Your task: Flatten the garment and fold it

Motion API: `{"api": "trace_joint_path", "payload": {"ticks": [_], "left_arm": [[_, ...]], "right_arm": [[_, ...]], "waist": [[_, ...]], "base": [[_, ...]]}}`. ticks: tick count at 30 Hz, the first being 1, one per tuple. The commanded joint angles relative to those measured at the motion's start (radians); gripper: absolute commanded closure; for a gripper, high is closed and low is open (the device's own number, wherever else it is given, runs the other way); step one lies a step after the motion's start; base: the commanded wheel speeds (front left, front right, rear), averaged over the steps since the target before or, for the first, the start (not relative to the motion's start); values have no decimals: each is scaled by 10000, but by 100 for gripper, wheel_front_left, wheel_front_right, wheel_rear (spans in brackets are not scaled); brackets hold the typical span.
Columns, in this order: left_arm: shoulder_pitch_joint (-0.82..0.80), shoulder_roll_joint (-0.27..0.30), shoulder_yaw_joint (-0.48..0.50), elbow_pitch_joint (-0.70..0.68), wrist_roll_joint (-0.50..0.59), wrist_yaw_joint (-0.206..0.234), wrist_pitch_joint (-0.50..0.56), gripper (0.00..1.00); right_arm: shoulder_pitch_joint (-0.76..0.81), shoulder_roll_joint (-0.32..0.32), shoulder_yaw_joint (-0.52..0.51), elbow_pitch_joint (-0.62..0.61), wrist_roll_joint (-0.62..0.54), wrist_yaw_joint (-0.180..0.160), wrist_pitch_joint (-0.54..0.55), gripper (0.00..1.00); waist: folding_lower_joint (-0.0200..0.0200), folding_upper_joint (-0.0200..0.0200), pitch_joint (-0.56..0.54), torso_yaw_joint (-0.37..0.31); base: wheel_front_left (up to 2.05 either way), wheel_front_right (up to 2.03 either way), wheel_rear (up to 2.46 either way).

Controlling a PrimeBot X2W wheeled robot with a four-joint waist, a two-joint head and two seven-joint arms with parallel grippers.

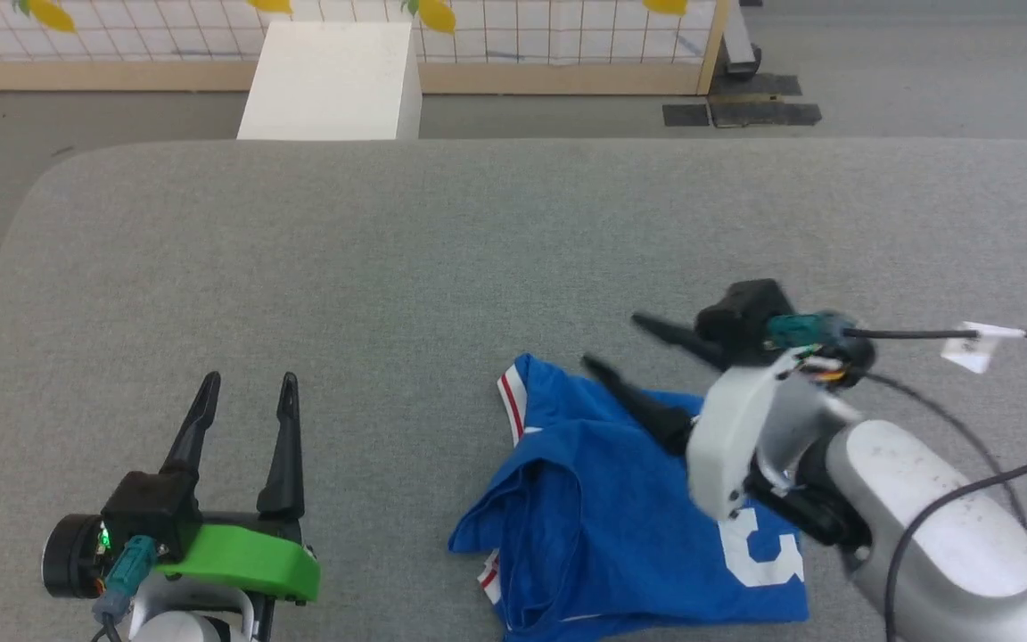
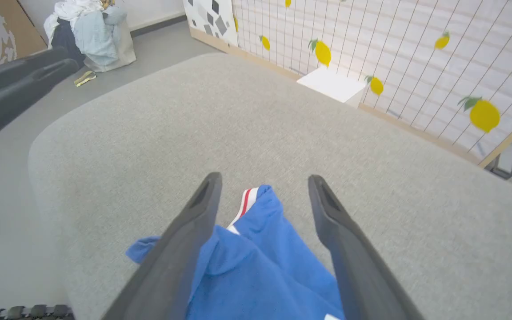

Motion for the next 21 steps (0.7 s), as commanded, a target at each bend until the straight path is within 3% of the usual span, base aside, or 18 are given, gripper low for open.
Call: {"api": "trace_joint_path", "payload": {"ticks": [1, 6, 7, 13, 16, 21], "left_arm": [[81, 68, 15, -4, -19, 83, 15, 0], [224, 83, 40, -30, 14, 287, 93, 0], [299, 79, 49, -29, 16, 372, 103, 0], [397, 68, 50, 15, -23, 441, 92, 0], [474, 81, 20, 98, -67, 402, 69, 0], [584, 94, -77, 233, -118, 331, 71, 0]], "right_arm": [[6, -49, -318, 53, -675, -13, -500, 0], [825, -21, -2051, 14, -2354, -13, -1746, 0], [1449, 17, -3387, -109, -2831, -13, -2252, 0], [2828, 328, -5742, -770, -3213, -13, -2769, 0], [4135, 854, -6926, -1610, -3257, -13, -2760, 0], [5511, 1327, -7403, -2371, -3364, -13, -2596, 0]], "waist": [[-1, 120, -130, -103], [-1, 120, -275, -240], [-1, 120, -351, -306], [-1, 120, -490, -429], [-1, 120, -612, -515], [-1, 120, -747, -562]], "base": [[0, 0, 0], [0, 0, 0], [0, 0, 0], [0, 0, 0], [0, 0, 0], [0, 0, 0]]}}
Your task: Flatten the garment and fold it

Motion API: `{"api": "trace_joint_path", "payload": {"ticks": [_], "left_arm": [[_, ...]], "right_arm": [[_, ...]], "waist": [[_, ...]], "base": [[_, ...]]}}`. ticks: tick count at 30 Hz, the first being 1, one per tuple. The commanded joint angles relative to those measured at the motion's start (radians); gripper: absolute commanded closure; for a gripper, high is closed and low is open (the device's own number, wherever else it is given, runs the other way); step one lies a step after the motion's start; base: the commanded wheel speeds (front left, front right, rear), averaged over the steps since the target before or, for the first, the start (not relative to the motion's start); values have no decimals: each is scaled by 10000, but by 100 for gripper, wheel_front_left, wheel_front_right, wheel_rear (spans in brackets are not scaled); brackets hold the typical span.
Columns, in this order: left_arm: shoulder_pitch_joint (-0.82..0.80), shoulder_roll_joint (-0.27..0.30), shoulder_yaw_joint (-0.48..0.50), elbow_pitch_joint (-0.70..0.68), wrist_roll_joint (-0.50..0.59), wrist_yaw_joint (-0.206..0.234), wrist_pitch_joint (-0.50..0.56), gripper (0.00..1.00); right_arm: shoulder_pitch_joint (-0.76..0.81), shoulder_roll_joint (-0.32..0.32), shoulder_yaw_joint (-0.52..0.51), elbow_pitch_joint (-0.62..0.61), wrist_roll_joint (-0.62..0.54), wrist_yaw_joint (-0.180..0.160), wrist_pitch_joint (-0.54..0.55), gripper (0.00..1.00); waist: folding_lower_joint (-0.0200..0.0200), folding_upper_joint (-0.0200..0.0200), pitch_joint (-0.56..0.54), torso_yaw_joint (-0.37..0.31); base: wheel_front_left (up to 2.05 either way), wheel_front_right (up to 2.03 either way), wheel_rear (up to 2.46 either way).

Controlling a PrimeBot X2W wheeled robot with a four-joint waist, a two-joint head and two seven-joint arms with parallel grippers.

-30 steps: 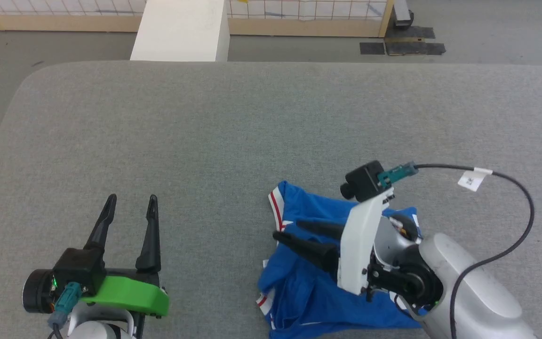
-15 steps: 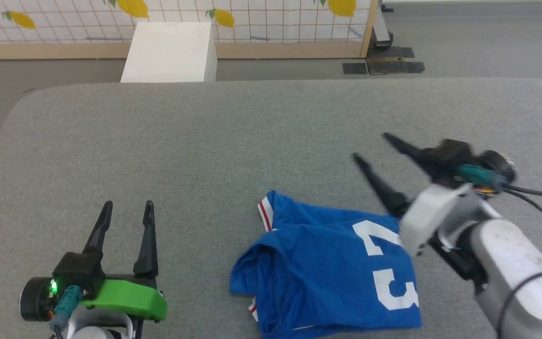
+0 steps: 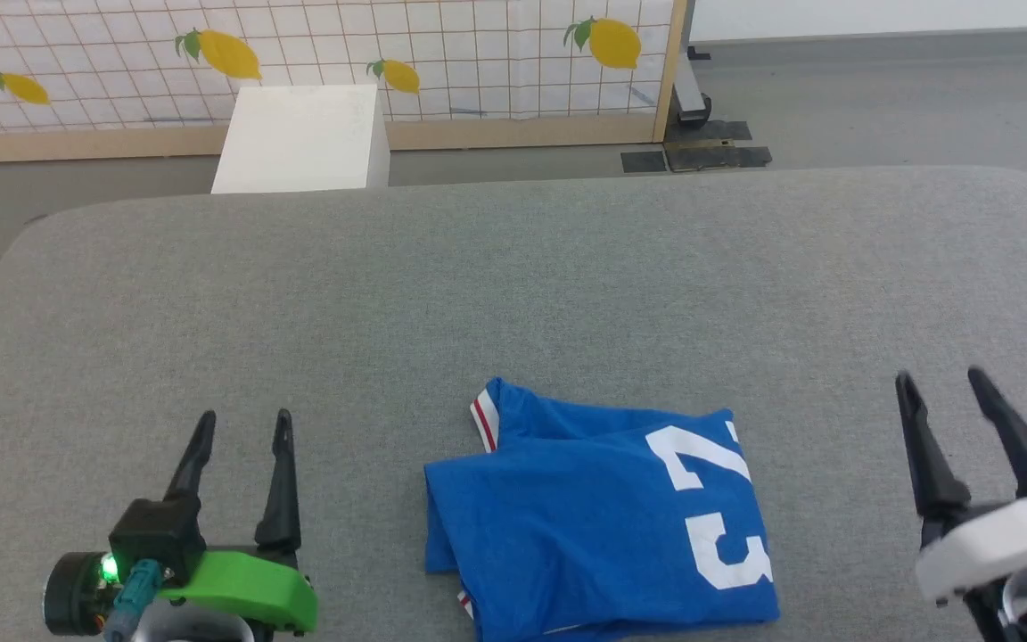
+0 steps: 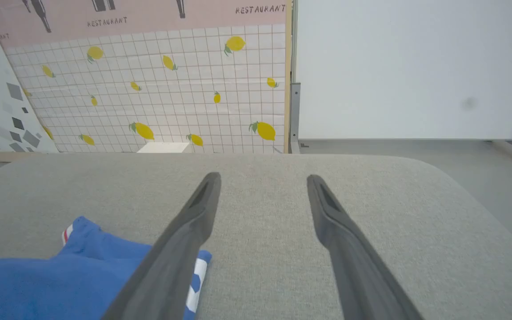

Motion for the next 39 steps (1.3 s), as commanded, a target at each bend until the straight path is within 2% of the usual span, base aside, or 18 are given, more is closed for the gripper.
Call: {"api": "trace_joint_path", "payload": {"ticks": [1, 5, 12, 15, 19, 23, 26, 29, 34, 39], "left_arm": [[183, 42, -92, 91, -91, -57, -2, 0], [225, 43, -173, 220, -154, -133, -4, 0], [93, 4, -112, 306, -229, -230, -77, 0], [-37, -46, 6, 262, -239, -228, -124, 0], [-256, -173, 281, 183, -229, -155, -180, 0], [-402, -362, 508, 162, -156, -174, -214, 0], [-500, -556, 667, 80, -33, -300, -222, 0], [-550, -773, 795, 35, 119, -461, -224, 0], [-602, -1122, 1048, 70, 383, -731, -225, 0], [-663, -1397, 1325, 143, 602, -999, -226, 0]], "right_arm": [[653, 252, -114, -402, -89, -13, 180, 0], [1130, 382, -194, -782, -155, -13, 495, 0], [1081, 441, -270, -1059, 21, -13, 762, 0], [929, 397, -487, -1050, 512, -13, 1116, 0], [482, 116, -1275, -635, 1565, -13, 1979, 0], [149, -354, -1999, 262, 2585, -13, 3250, 0], [32, -661, -2327, 1008, 3411, -13, 4586, 0], [-99, -703, -2563, 1585, 4335, -13, 5821, 0], [-415, -220, -2442, 2319, 5517, -13, 7930, 0], [-977, 751, -1969, 2543, 6768, -13, 8906, 0]], "waist": [[0, 120, -35, -83], [0, 120, 20, -162], [0, 120, 241, -155], [0, 120, 425, -83], [0, 120, 727, 98], [0, 120, 941, 455], [0, 120, 1090, 771], [0, 120, 1221, 1051], [0, 120, 1390, 1391], [0, 120, 1526, 1546]], "base": [[0, 0, 0], [0, 0, 0], [0, 0, 0], [0, 0, 0], [0, 0, 0], [0, 0, 0], [0, 0, 0], [0, 0, 0], [0, 0, 0], [0, 0, 0]]}}
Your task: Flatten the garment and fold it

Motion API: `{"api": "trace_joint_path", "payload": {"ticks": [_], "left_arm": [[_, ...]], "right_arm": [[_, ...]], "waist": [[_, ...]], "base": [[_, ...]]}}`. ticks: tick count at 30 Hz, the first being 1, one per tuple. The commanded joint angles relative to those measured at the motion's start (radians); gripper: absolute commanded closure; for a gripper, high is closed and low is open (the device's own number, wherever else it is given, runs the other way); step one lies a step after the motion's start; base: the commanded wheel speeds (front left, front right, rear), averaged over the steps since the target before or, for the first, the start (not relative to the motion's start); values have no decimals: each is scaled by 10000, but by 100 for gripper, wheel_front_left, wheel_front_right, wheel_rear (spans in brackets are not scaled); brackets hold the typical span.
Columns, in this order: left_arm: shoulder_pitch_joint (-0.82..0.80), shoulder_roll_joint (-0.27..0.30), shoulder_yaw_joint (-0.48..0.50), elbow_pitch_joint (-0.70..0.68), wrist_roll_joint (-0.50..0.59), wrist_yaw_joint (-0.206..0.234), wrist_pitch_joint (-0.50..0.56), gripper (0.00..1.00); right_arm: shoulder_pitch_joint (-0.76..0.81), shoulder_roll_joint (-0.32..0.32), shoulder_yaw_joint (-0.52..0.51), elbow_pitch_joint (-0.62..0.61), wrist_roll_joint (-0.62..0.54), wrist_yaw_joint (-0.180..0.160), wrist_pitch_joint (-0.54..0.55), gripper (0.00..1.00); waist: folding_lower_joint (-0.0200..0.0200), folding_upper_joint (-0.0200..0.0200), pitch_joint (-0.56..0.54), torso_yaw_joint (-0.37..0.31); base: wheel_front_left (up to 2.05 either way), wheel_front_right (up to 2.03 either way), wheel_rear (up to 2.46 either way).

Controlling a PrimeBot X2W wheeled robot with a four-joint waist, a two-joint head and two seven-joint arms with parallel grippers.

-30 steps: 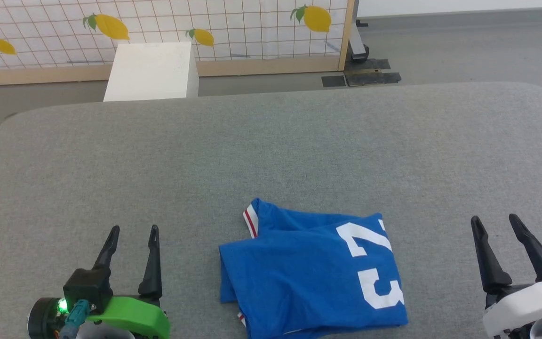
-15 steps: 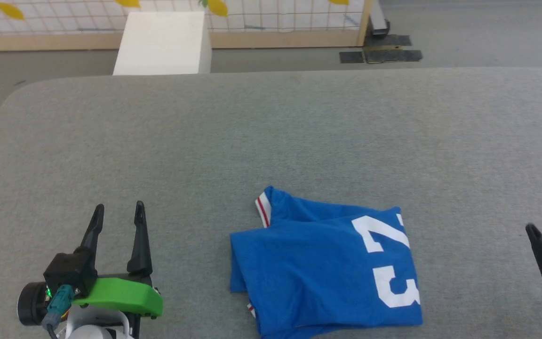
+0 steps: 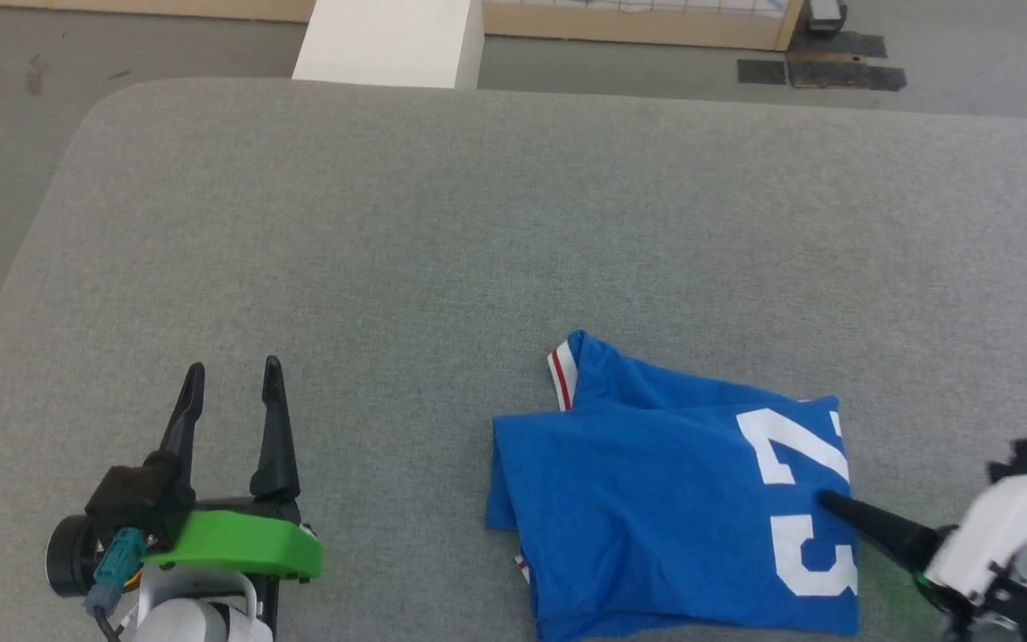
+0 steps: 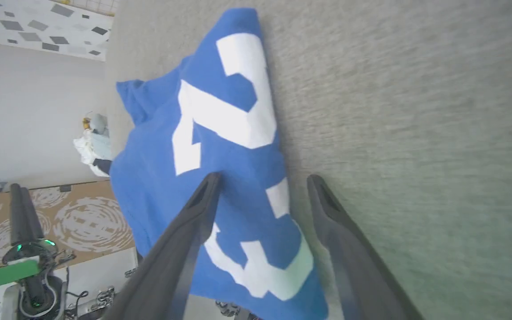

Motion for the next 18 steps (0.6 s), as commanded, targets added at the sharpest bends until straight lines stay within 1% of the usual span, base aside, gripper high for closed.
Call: {"api": "trace_joint_path", "payload": {"ticks": [1, 5, 6, 8, 13, 18], "left_arm": [[-185, -97, 66, 33, 116, -100, -46, 0], [-239, -264, 212, 115, 277, -291, -46, 0], [-251, -300, 249, 134, 321, -335, -46, 0], [-268, -359, 314, 169, 396, -410, -46, 0], [-199, -472, 493, 258, 549, -544, -47, 0], [36, -520, 645, 354, 707, -601, -47, 0]], "right_arm": [[-225, 123, 140, 51, 238, -11, 112, 0], [-465, 305, 512, 344, 482, -11, 148, 0], [-520, 318, 600, 452, 463, -11, 113, 56], [-602, 327, 769, 650, 456, -11, 72, 100], [-775, 101, 1275, 822, 162, -11, -236, 100], [-975, -331, 2013, 1004, -676, -11, -825, 100]], "waist": [[0, 120, 107, 120], [0, 120, 147, 188], [0, 120, 158, 203], [0, 120, 153, 225], [0, 120, -5, 176], [0, 120, -423, -105]], "base": [[0, 0, 0], [0, 0, 0], [0, 0, 0], [0, 0, 0], [0, 0, 0], [0, 0, 0]]}}
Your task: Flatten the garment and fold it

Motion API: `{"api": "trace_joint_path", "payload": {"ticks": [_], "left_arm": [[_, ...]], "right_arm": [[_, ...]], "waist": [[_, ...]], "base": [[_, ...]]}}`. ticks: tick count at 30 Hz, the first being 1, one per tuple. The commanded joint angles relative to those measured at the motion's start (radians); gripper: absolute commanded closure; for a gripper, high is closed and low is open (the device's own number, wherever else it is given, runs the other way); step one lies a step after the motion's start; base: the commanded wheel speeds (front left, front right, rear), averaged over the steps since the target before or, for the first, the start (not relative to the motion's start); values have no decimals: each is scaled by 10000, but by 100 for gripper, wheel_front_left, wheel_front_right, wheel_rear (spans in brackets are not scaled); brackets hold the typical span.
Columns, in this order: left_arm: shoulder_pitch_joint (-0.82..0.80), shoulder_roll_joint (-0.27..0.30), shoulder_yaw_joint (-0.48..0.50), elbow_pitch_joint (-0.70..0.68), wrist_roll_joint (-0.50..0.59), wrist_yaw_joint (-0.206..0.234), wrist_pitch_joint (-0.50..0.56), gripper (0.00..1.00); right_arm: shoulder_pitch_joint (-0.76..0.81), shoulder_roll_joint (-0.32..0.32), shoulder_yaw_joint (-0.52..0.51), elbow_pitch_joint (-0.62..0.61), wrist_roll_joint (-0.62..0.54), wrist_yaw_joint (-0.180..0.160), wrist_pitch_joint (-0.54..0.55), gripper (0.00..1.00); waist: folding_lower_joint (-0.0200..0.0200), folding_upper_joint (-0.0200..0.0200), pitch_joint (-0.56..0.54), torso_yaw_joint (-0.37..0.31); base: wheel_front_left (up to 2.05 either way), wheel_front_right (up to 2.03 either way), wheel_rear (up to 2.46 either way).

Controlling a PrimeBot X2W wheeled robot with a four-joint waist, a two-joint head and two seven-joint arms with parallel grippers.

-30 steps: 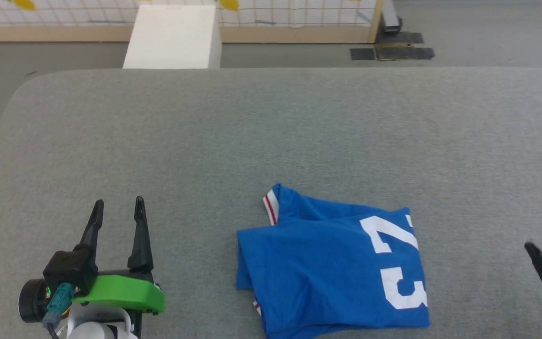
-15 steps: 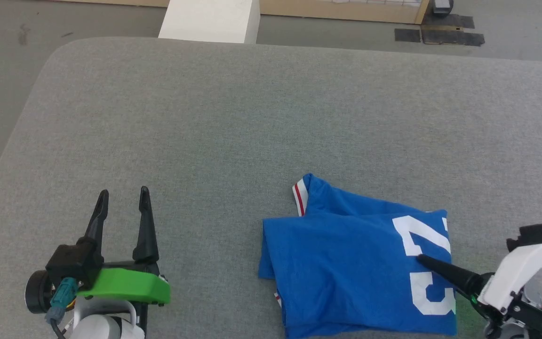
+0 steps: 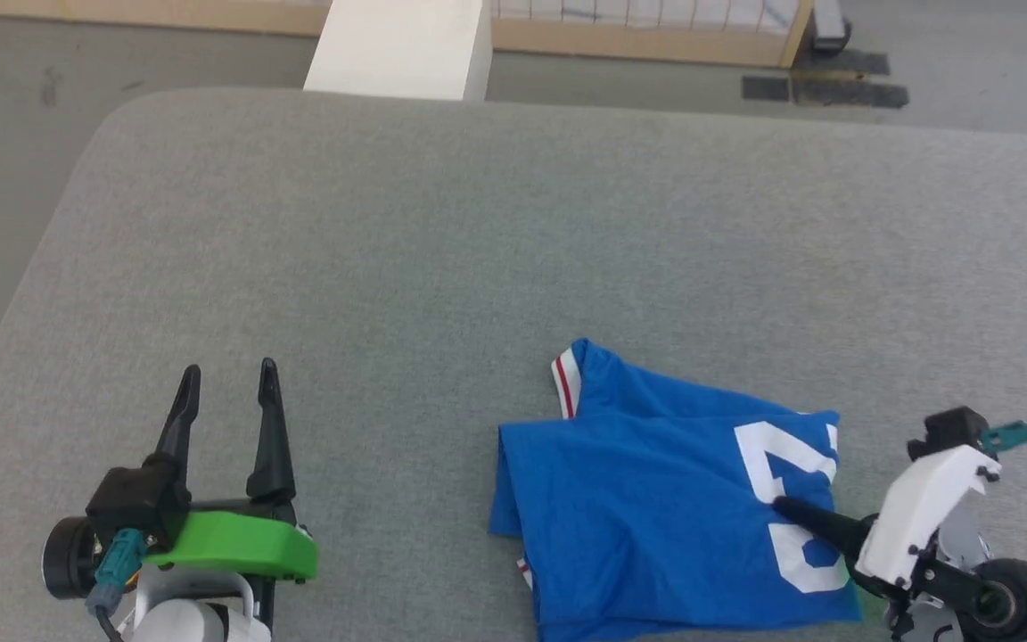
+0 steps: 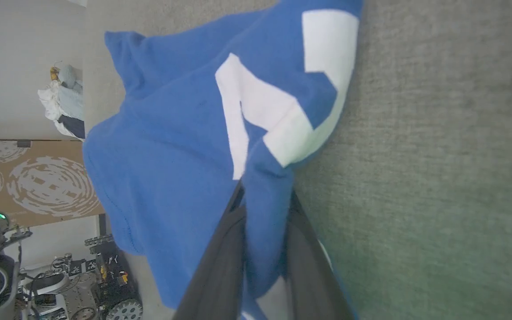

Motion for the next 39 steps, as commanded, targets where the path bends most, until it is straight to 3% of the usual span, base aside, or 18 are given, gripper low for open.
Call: {"api": "trace_joint_path", "payload": {"ticks": [1, 10, 15, 20, 25, 29, 39], "left_arm": [[116, -32, 31, 35, 85, -63, -47, 0], [402, 79, -71, 40, 305, -207, -47, 0], [384, 116, -226, -42, 364, -268, -38, 0], [111, 288, -183, -510, 417, -252, 47, 0], [-557, 668, -159, -1151, 599, -344, 367, 0], [-1247, 1003, -315, -1561, 807, -568, 745, 0], [-3136, 1544, -738, -2505, 1315, -1034, 1633, 0]], "right_arm": [[-265, -183, 229, -1, -307, -13, -242, 100], [-1573, -1571, 2523, -305, -2989, -13, -1560, 100], [-2410, -2079, 3476, -166, -3621, -13, -1742, 100], [-3568, -2373, 4015, 218, -3829, -13, -2184, 100], [-4728, -2639, 4246, 967, -3910, -13, -2926, 100], [-5372, -2927, 4122, 1843, -3902, -13, -3483, 100], [-6933, -3591, 2749, 4433, -3860, -13, -5558, 100]], "waist": [[0, 120, -277, -258], [0, 120, -772, -1554], [0, 120, -644, -2646], [0, 120, 324, -4025], [0, 120, 1701, -5240], [0, 120, 2691, -5780], [0, 120, 4789, -5705]], "base": [[0, 0, 0], [0, 0, 0], [0, 0, 0], [0, 0, 0], [0, 0, 0], [0, 0, 0], [0, 0, 0]]}}
